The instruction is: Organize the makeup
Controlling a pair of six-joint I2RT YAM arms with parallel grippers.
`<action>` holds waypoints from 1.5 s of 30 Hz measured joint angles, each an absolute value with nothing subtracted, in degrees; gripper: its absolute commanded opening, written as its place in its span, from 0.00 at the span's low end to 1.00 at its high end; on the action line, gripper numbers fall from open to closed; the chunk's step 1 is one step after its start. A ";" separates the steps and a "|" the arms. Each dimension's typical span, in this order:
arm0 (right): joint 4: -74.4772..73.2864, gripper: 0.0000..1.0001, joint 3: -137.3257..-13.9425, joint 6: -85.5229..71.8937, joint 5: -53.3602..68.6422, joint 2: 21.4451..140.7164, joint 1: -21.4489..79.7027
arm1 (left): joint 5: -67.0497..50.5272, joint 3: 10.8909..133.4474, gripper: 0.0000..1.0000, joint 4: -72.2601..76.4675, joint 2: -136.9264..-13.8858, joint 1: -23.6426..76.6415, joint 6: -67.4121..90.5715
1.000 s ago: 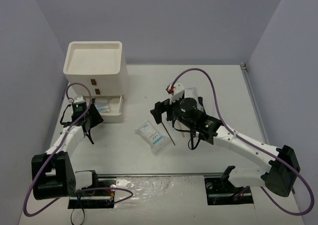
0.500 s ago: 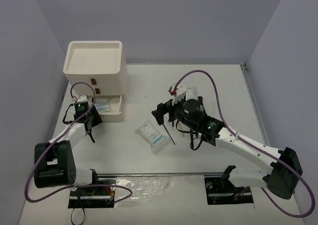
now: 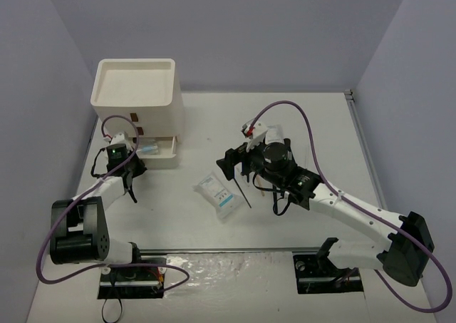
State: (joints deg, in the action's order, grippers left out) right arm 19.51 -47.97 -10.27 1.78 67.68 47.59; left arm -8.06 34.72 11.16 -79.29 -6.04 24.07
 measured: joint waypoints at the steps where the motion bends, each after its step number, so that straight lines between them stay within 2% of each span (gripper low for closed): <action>1: 19.51 1.00 -47.97 -10.25 1.79 67.68 47.59 | -8.13 34.72 0.00 11.94 -79.64 -5.99 24.06; 35: 19.50 1.00 -47.27 -8.09 2.14 67.25 47.18 | -9.63 39.50 0.00 29.93 -92.19 -4.45 24.17; 45: 19.53 1.00 -46.35 -7.14 3.71 67.00 46.89 | -9.80 40.16 0.06 36.74 -95.92 -4.21 25.59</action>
State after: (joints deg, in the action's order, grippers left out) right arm 19.53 -46.35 -7.14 3.71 67.00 46.89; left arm -9.80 40.16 36.74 -95.92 -4.21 25.59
